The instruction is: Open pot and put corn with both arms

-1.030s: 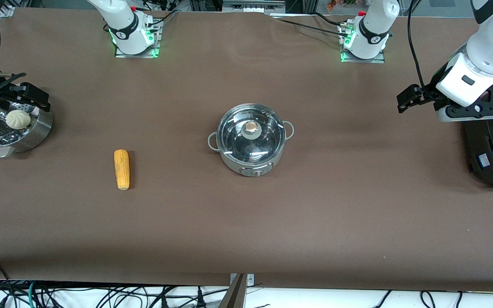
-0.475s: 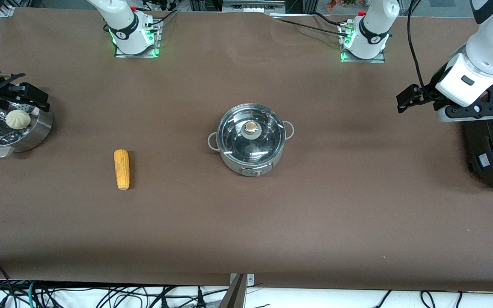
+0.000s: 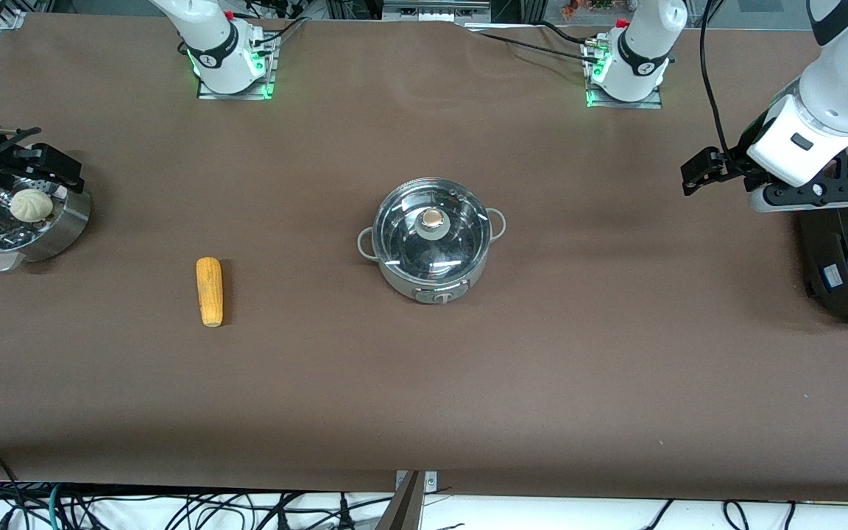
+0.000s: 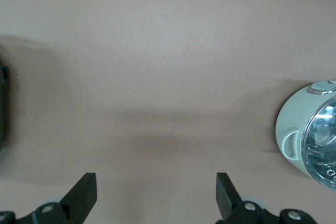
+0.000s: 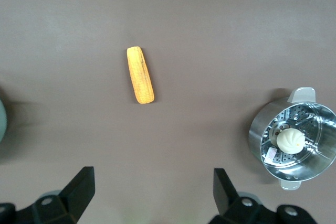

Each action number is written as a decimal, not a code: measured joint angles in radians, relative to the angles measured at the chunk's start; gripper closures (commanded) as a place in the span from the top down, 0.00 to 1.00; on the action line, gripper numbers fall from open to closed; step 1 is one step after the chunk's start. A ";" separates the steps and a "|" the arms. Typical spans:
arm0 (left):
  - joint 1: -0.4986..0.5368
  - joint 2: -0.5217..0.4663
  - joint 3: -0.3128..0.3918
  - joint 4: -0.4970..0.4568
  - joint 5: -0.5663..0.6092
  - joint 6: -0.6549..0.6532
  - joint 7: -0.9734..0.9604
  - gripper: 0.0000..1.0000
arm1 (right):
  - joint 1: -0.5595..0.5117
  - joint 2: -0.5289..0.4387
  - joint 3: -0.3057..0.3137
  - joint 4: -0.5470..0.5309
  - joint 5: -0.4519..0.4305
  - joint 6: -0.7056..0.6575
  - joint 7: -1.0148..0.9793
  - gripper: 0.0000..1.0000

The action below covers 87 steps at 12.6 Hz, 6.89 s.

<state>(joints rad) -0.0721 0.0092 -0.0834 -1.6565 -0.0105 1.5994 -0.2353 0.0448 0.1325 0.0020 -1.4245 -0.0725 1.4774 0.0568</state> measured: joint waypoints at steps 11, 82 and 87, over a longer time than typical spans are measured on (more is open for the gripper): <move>-0.464 0.484 -0.064 0.373 -0.007 0.079 -0.451 1.00 | 0.018 0.457 0.011 -0.115 0.075 0.502 -0.036 1.00; 0.054 0.084 -0.062 0.169 0.001 -0.089 0.046 1.00 | -0.140 -0.004 -0.010 -0.008 0.047 -0.018 -0.195 1.00; 0.054 0.084 -0.062 0.169 0.001 -0.089 0.046 1.00 | -0.136 -0.010 -0.008 -0.047 0.044 -0.011 -0.219 1.00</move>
<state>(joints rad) -0.0179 0.0935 -0.1453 -1.4872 -0.0096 1.5102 -0.1895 -0.0908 0.1227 -0.0061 -1.4718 -0.0289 1.4663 -0.1625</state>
